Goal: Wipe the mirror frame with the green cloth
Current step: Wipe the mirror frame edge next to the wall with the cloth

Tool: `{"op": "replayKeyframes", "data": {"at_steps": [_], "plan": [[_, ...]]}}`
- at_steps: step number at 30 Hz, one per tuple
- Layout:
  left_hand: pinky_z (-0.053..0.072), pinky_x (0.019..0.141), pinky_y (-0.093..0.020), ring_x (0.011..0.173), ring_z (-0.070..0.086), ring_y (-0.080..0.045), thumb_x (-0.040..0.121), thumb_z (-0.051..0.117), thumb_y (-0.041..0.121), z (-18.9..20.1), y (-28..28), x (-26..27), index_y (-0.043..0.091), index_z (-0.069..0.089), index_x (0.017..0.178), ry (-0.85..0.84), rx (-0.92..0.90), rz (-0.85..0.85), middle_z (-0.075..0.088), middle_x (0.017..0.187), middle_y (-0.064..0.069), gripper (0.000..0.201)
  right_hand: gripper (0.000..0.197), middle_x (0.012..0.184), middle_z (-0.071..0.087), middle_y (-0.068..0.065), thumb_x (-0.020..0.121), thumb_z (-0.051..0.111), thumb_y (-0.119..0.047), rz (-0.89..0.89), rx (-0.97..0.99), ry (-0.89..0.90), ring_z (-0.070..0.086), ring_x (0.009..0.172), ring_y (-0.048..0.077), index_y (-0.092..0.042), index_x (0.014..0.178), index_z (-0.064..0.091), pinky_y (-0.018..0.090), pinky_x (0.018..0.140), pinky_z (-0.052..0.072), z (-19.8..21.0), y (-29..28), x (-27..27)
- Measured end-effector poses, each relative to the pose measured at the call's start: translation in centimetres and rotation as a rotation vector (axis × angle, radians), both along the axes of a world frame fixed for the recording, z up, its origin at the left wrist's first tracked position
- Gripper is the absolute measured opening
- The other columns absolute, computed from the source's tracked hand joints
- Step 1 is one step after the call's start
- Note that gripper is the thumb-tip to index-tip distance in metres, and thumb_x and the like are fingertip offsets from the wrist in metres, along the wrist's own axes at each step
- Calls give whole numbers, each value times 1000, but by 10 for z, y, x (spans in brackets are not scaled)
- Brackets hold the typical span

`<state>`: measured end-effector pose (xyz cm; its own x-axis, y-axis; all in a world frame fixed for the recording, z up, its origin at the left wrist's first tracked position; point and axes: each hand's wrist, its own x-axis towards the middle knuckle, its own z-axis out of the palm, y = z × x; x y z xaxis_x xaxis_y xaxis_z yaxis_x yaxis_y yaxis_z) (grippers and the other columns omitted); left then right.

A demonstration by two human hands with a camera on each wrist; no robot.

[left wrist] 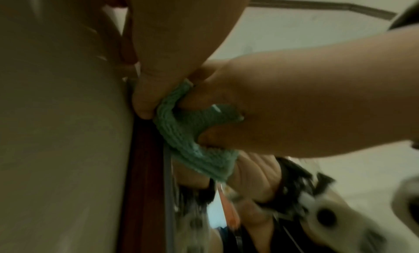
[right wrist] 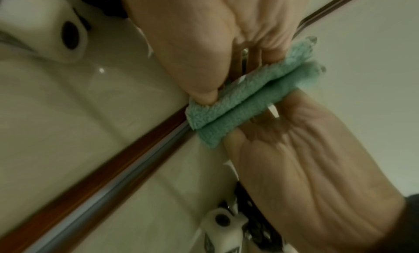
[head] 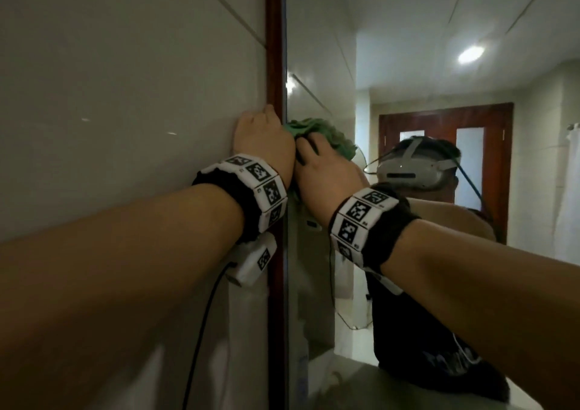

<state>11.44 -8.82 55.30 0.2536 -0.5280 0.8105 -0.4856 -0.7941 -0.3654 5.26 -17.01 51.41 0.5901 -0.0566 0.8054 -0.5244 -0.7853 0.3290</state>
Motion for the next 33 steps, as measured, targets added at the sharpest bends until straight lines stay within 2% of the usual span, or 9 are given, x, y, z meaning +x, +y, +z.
{"op": "replayKeyframes", "data": {"at_steps": [2,6,9,14,20,24,27,30,33], "plan": [[24,107,-42,131,33,-33,97,37,23,-19,1,-3,11,41,141,25,31,24,16,155,-19,46,47,127,58,11,84,34,-16,16,-24,61,51,123,33,-6,112,69,38,88,50,-18,-2,-4],[24,106,-41,131,31,-34,97,35,21,-36,2,-8,9,37,143,70,60,34,9,156,-20,47,40,138,48,14,88,47,-16,-8,-43,198,41,130,37,-7,122,65,43,98,43,-38,-1,-13],[25,105,-41,131,33,-33,97,35,20,-38,3,-8,12,38,143,55,60,24,8,157,-17,46,45,138,47,11,91,39,-17,-28,-35,116,40,131,33,-9,130,57,40,98,43,-26,4,-17],[26,106,-41,136,26,-34,96,41,25,-40,2,-5,10,30,147,65,69,-9,8,156,-20,53,52,145,36,14,93,51,-24,-104,24,-26,28,137,34,-10,142,40,45,96,45,14,-1,-35],[24,109,-42,140,16,-36,100,22,7,-43,-9,-3,-11,17,145,142,-42,-132,6,154,-27,48,45,127,58,11,87,40,-19,-88,-46,30,53,119,33,-11,127,60,38,85,51,-49,-3,-35],[27,107,-41,136,23,-35,100,25,10,-42,-10,-3,-8,23,145,78,-25,-96,8,154,-26,48,41,117,63,11,84,44,-22,11,-3,171,58,113,35,-9,116,68,42,92,51,-95,-9,-30],[29,105,-42,132,30,-36,99,26,11,-43,-6,-3,-5,23,145,109,-10,-79,7,154,-27,49,42,122,60,9,81,58,-21,-25,-29,92,55,116,32,-12,122,64,40,89,52,-57,-7,-31],[29,105,-42,132,31,-36,99,33,15,-43,-4,-5,-2,29,144,96,28,-50,5,155,-26,49,59,142,40,14,89,48,-30,-129,10,-45,35,132,35,-13,144,40,46,98,44,2,-8,-52],[30,105,-39,132,32,-33,97,40,19,-41,-4,-7,0,27,146,85,78,14,3,155,-25,54,67,146,35,15,88,59,-25,-229,38,-165,29,136,36,-14,148,32,48,99,44,17,-20,-73]]}}
